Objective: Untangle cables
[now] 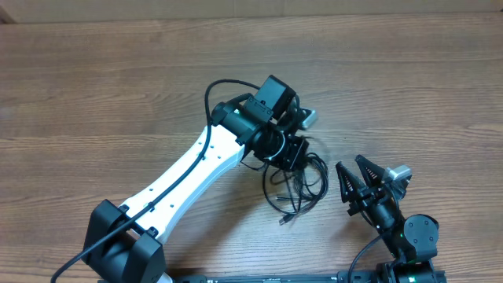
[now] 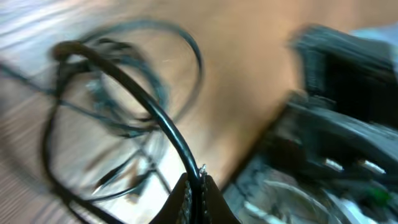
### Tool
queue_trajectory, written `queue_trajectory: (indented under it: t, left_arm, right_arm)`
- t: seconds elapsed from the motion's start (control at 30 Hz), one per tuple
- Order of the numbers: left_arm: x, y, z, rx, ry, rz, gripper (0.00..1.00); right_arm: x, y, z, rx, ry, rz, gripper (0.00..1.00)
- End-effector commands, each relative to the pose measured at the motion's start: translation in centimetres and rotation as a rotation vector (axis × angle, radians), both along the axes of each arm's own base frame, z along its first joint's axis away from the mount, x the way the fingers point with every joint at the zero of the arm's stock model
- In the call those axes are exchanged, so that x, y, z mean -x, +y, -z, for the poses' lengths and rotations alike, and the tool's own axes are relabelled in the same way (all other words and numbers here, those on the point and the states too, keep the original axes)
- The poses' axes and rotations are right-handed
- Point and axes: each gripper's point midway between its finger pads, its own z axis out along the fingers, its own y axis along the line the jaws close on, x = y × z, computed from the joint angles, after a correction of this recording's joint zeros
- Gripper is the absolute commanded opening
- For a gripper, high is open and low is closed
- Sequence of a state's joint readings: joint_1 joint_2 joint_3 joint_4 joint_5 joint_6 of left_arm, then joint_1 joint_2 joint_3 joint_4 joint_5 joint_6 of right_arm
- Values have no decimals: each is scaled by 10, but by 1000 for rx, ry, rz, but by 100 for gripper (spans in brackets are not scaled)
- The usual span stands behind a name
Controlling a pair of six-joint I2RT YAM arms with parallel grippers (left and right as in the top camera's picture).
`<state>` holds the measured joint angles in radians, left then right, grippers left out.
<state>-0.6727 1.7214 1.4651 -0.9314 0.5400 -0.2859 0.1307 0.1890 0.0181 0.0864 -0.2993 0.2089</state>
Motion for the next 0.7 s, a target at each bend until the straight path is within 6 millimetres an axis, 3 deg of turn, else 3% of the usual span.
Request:
queue_trajectory:
  t: [0.0,0.07,0.2,0.27,0.3,0.33,0.67]
  left_arm:
    - [-26,21,2,-132,-78,-176,4]
    - [-26,21,2,-131,-77,-177,6]
    - [-29,24,4,-151,-92,-188,38]
    - [-31,28,6,-175,-105,-199,82]
    - [-31,29,6,-178,-103,-199,96]
    - [-30,30,7,-181,-100,-199,100]
    - [-54,71,16,-394,-208,-366,100]
  right_arm:
    - [-1,-2,2,0,-3,13,51]
    - [-1,-2,2,0,-3,13,51]
    - [-1,-2,2,0,-3,13,56]
    - [-1,-2,2,0,-3,13,58]
    - [-1,-2,2,0,-3,13,59]
    - [-1,-2,2,0,-3,13,62]
    - [-1,-2,3,1,0,14,68]
